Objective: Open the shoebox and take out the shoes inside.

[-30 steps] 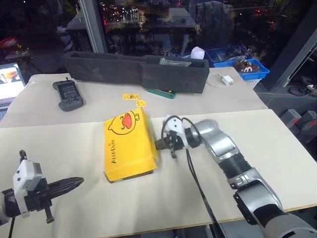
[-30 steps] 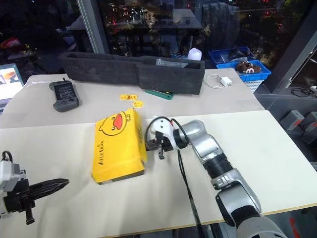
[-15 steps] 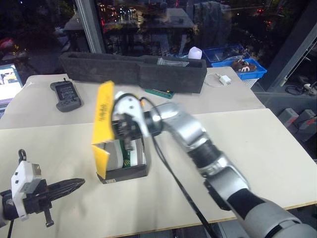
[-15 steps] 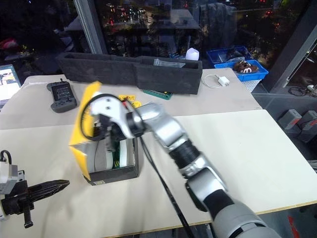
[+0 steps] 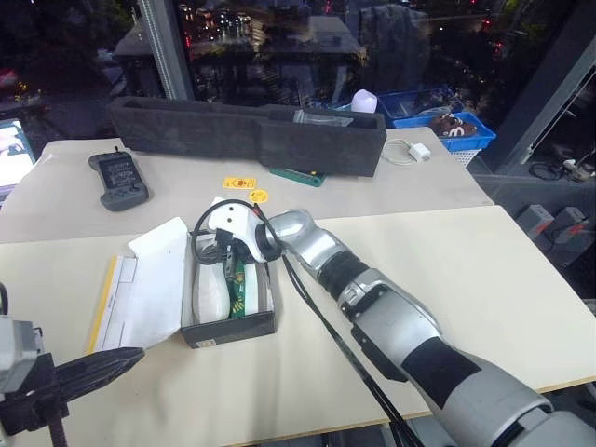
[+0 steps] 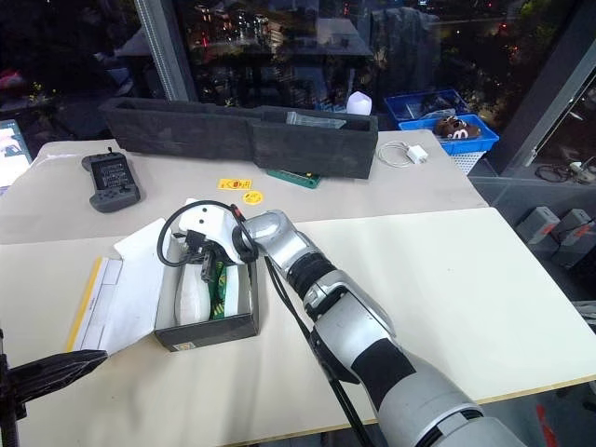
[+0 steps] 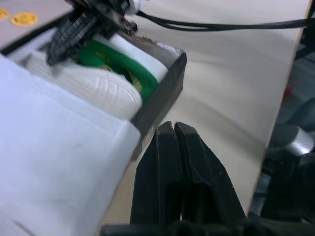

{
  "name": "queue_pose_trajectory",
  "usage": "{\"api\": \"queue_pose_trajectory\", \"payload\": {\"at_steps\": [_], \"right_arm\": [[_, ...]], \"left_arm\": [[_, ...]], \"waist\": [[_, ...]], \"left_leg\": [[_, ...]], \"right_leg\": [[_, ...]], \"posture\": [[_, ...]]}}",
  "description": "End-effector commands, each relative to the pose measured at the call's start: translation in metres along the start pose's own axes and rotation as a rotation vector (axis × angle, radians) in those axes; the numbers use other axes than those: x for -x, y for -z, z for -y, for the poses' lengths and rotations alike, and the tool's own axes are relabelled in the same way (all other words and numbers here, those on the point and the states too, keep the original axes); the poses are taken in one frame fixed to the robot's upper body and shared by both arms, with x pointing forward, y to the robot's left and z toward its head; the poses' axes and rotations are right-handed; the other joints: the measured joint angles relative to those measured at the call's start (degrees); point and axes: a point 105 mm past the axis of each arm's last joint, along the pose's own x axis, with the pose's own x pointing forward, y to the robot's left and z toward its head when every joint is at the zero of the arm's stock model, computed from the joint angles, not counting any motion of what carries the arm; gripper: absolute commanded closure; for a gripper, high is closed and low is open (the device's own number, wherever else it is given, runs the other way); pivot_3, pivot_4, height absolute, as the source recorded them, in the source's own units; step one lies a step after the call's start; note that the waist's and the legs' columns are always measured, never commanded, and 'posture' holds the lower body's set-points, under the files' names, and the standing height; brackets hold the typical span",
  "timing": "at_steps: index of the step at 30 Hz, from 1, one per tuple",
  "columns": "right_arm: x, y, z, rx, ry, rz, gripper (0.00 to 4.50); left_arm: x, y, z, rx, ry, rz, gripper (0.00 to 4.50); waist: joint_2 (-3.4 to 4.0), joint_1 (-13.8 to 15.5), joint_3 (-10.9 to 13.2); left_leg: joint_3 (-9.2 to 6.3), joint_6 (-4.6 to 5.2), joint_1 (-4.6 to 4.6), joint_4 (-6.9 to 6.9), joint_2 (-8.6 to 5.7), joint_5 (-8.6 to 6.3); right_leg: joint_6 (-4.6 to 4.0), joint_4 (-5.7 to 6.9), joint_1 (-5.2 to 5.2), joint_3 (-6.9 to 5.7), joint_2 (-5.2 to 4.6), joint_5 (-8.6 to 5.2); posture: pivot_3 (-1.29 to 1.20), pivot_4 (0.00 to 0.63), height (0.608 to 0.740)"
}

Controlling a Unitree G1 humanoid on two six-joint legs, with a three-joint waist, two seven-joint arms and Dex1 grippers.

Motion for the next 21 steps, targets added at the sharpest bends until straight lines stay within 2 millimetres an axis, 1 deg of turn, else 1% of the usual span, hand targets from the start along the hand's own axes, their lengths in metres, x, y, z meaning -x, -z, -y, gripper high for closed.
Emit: {"api": "queue_pose_trajectory", "payload": {"at_steps": [1,5,7,8,10,12,14,15,17,18,20,21], "right_arm": [[-0.014,-0.062,-0.018,0.097,-0.113,0.171,4.5],[0.034,-0.079,-0.007,0.082,-0.112,0.237,4.5],[0.059,-0.081,-0.007,0.079,-0.096,0.237,4.5],[0.069,-0.077,-0.01,0.095,-0.086,0.211,4.5],[0.078,-0.066,-0.018,0.137,-0.073,0.143,4.5],[0.08,-0.058,-0.023,0.177,-0.059,0.089,4.5],[0.08,-0.052,-0.027,0.188,-0.058,0.059,3.93],[0.079,-0.047,-0.027,0.233,-0.049,0.027,3.7],[0.079,-0.041,-0.023,0.335,-0.025,-0.023,3.01],[0.079,-0.04,-0.02,0.395,-0.014,-0.044,2.72],[0.078,-0.046,-0.017,0.555,0.015,-0.056,1.91],[0.078,-0.049,-0.016,0.602,0.023,-0.053,1.65]], "left_arm": [[0.003,-0.011,-0.008,-0.04,-0.043,0.024,4.44],[-0.004,-0.018,-0.017,-0.047,-0.051,0.066,4.44],[-0.011,-0.016,-0.02,-0.056,-0.057,0.063,4.44],[-0.016,-0.015,-0.021,-0.055,-0.052,0.065,4.44],[-0.021,-0.015,-0.024,-0.052,-0.045,0.073,4.44],[-0.024,-0.016,-0.027,-0.05,-0.042,0.079,4.44],[-0.027,-0.016,-0.029,-0.046,-0.035,0.088,4.5],[-0.029,-0.016,-0.031,-0.045,-0.028,0.094,4.5],[-0.034,-0.018,-0.033,-0.045,-0.014,0.101,4.5],[-0.036,-0.018,-0.034,-0.045,-0.009,0.102,4.5],[-0.038,-0.018,-0.035,-0.044,-0.004,0.103,4.5],[-0.038,-0.018,-0.036,-0.043,-0.002,0.104,4.5]], "waist": [[0.01,0.0,0.0],[0.01,0.2,0.0],[0.01,0.7,0.0],[-0.01,1.1,0.0],[-0.02,1.9,0.0],[-0.04,1.8,0.0],[-0.04,1.4,0.0],[-0.05,1.2,0.0],[-0.02,1.0,0.0],[0.01,1.1,0.0],[0.02,1.1,0.0],[0.01,1.0,0.0]], "left_leg": [[-0.02,0.0,0.0,0.0,0.09,0.0],[-0.05,-0.01,0.11,0.0,0.21,0.0],[-0.06,-0.01,0.15,0.0,0.25,-0.01],[-0.04,-0.03,0.2,0.0,0.21,-0.02],[0.03,-0.09,0.27,0.0,0.11,-0.05],[0.13,-0.12,0.28,0.0,0.07,-0.07],[0.25,-0.12,0.28,0.0,0.11,-0.07],[0.3,-0.12,0.31,0.0,0.16,-0.07],[0.31,-0.11,0.41,-0.01,0.25,-0.07],[0.31,-0.11,0.46,-0.02,0.29,-0.07],[0.29,-0.11,0.5,-0.11,0.34,-0.06],[0.3,-0.11,0.5,-0.12,0.37,-0.06]], "right_leg": [[-0.02,0.0,-0.01,-0.01,0.1,-0.01],[-0.17,0.21,-0.04,-0.03,0.21,-0.1],[-0.19,0.2,0.01,-0.04,0.23,-0.11],[-0.19,0.17,0.09,-0.04,0.19,-0.11],[-0.19,0.08,0.17,-0.02,0.07,-0.11],[-0.18,0.03,0.17,0.02,0.01,-0.11],[-0.18,0.09,0.08,0.06,0.03,-0.1],[-0.18,0.15,0.03,0.07,0.06,-0.1],[-0.2,0.27,0.02,0.06,0.16,-0.09],[-0.21,0.3,0.02,0.06,0.2,-0.09],[-0.26,0.31,0.01,0.05,0.29,-0.12],[-0.28,0.31,0.01,0.05,0.33,-0.13]], "posture": [[0.0,0.15,0.738],[0.0,0.15,0.738],[0.0,0.15,0.738],[0.0,0.15,0.738],[0.0,0.15,0.738],[0.0,0.15,0.738],[0.0,0.15,0.738],[0.0,0.15,0.738],[0.0,0.15,0.738],[0.0,0.15,0.738],[0.0,0.15,0.738],[0.0,0.15,0.738]]}}
